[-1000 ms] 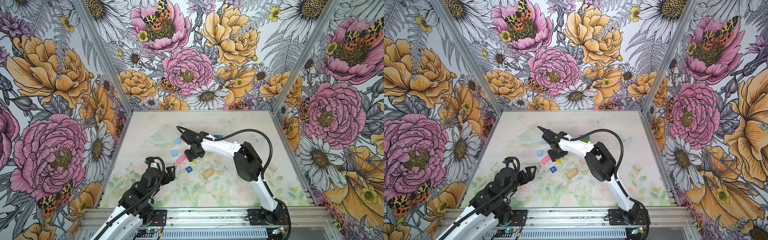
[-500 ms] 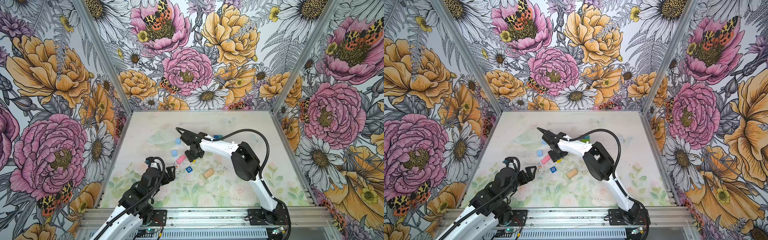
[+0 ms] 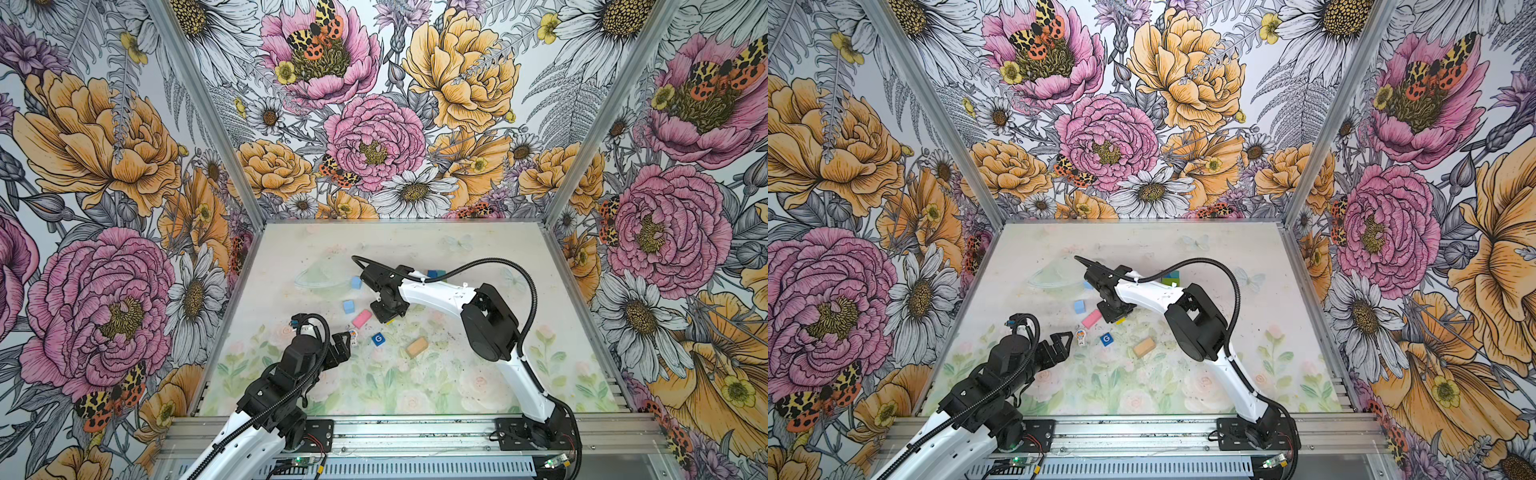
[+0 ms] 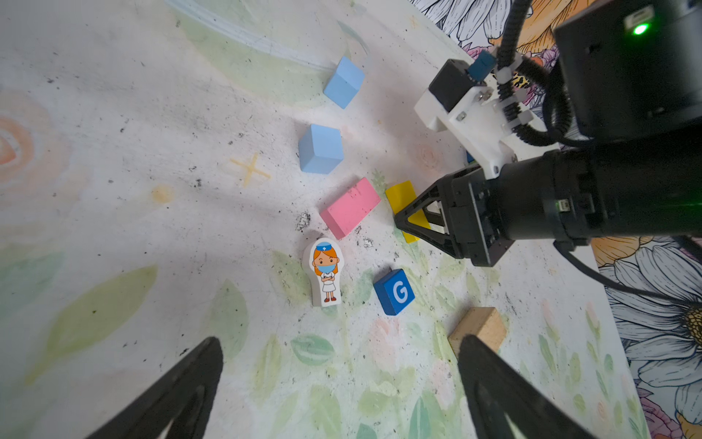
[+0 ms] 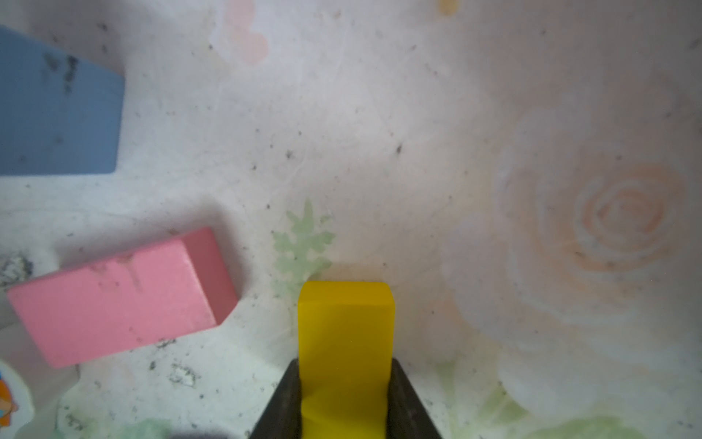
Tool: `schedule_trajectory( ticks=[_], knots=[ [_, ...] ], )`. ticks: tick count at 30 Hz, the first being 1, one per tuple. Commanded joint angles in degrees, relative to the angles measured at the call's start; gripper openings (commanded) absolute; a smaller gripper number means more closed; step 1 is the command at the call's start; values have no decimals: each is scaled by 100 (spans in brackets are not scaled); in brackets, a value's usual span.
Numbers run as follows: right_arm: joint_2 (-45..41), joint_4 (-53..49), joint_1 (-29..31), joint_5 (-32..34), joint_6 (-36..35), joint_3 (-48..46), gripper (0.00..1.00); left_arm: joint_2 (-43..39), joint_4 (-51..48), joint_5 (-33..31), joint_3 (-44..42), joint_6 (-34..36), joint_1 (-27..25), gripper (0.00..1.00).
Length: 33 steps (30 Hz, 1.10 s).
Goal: Build the wood block tower
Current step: 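Lift the yellow bar and carry it over the blue and teal cubes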
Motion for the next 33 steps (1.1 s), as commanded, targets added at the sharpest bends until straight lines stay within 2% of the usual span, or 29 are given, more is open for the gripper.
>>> schedule_trajectory(
  ticks=[1, 7, 9, 16, 26, 33],
  knots=[
    [-349, -107, -88, 144, 182, 15, 30, 73, 14, -116, 299, 42, -64, 98],
    [-846, -259, -289, 235, 335, -36, 29, 439, 107, -138, 713, 219, -61, 99],
    [-978, -302, -542, 314, 376, -63, 28, 669, 231, -122, 873, 319, -67, 99],
    [-1248, -436, -1170, 438, 672, -125, 28, 1954, 981, 195, 1500, 732, -54, 99],
    [-1061, -481, -1797, 466, 977, 4, 28, 3123, 1584, 388, 2209, 1155, -53, 99],
    [-817, -489, -1913, 495, 1048, 112, 28, 3465, 1706, 492, 2386, 1291, -29, 99]
  ],
)
